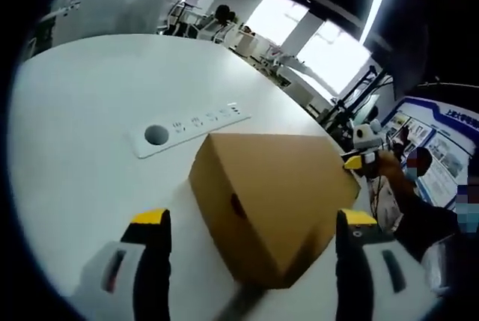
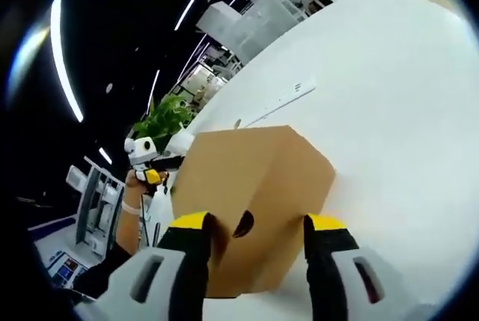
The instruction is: Operate the shoe box by opening the lid, removing the specified soft item, and placing it in the target area until the item is outside and the box remains undamaged.
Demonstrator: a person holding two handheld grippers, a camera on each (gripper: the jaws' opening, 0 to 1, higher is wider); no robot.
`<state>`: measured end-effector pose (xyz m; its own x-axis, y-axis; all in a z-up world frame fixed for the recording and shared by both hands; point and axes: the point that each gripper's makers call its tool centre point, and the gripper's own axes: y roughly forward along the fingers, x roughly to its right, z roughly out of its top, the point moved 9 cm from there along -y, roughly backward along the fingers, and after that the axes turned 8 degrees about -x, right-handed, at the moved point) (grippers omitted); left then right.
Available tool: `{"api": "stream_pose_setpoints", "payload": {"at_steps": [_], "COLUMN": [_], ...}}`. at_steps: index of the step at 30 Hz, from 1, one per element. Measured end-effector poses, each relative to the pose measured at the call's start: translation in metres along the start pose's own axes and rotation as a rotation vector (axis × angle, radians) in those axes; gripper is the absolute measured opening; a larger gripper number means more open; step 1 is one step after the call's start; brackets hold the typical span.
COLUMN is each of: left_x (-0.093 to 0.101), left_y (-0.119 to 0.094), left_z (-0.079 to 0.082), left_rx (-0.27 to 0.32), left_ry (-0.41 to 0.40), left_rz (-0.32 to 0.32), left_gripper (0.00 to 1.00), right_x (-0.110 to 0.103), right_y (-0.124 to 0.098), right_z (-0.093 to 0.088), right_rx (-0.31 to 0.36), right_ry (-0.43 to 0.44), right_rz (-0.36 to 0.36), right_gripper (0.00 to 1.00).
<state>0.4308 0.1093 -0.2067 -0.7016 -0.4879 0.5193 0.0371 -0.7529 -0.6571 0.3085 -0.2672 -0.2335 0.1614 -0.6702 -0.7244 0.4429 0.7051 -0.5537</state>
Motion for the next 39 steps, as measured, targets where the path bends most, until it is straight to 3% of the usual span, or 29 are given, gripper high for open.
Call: {"api": "stream_pose_setpoints", "payload": {"at_steps": [6, 14, 21, 25, 33, 39], "left_x": [0.002, -0.004, 0.002, 0.008, 0.014, 0.015], "left_y": [-0.002, -0.006, -0.001, 0.001, -0.006, -0.009], "left_z": [-0.007, -0.008, -0.007, -0.009, -0.019, -0.015], "left_rx": [-0.007, -0.01, -0.015, -0.037, -0.03, 0.001], "left_ry": [-0.003, -0.019, -0.012, 0.009, 0.001, -0.019], "left_rz": [0.001, -0.005, -0.001, -0.004, 0.006, -0.051], "left_gripper": [0.94, 0.9, 0.9, 0.9, 0.89, 0.86], "right_x": [-0.003, -0.004, -0.013, -0.013, -0.007, -0.004], "right_y": [-0.001, -0.003, -0.003, -0.008, -0.008, -0.009], "right_z": [0.0, 0.001, -0.004, -0.005, 0.002, 0.003], "right_rx": [0.002, -0.003, -0.015, -0.008, -0.017, -0.032], "right_ry": [-0.009, 0.003, 0.039, 0.054, 0.087, 0.096], "right_rz": [-0.006, -0.02, -0.041, -0.025, 0.007, 0.037], "right_gripper": [0.49, 0.47, 0.42, 0.36, 0.34, 0.33]}}
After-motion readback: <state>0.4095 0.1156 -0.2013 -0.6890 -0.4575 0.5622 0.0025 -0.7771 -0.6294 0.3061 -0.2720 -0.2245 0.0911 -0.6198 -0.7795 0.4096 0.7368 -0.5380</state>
